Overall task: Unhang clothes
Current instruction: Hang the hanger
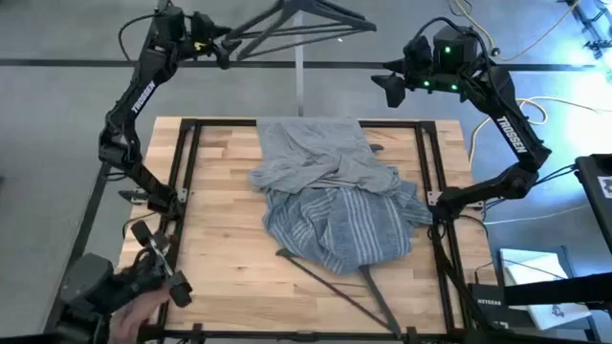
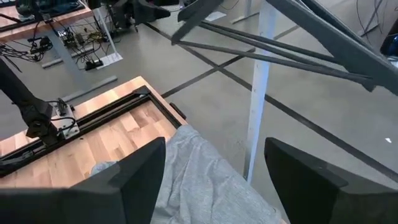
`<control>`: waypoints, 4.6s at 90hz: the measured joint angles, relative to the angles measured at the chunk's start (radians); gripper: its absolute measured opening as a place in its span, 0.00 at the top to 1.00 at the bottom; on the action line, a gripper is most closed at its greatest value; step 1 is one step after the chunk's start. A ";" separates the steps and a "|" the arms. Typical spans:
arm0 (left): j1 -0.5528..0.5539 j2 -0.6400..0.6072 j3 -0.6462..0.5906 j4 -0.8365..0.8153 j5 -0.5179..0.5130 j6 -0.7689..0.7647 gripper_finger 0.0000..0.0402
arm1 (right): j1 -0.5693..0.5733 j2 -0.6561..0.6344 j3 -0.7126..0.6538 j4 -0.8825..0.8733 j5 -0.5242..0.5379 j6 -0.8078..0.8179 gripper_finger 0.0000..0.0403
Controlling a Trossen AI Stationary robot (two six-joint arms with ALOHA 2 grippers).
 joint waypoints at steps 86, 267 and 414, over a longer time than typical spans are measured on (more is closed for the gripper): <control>-0.848 -0.197 -0.101 -0.164 -0.202 -0.182 0.31 | 0.284 0.204 -0.031 -0.098 -0.086 -0.035 0.61; -1.469 0.060 -0.505 0.269 -0.451 -0.723 0.31 | 0.819 -0.020 -1.121 0.449 0.141 0.722 0.85; -1.347 -0.107 -0.483 0.194 -0.733 -0.509 0.31 | 0.585 0.026 -0.710 0.177 0.211 0.137 0.32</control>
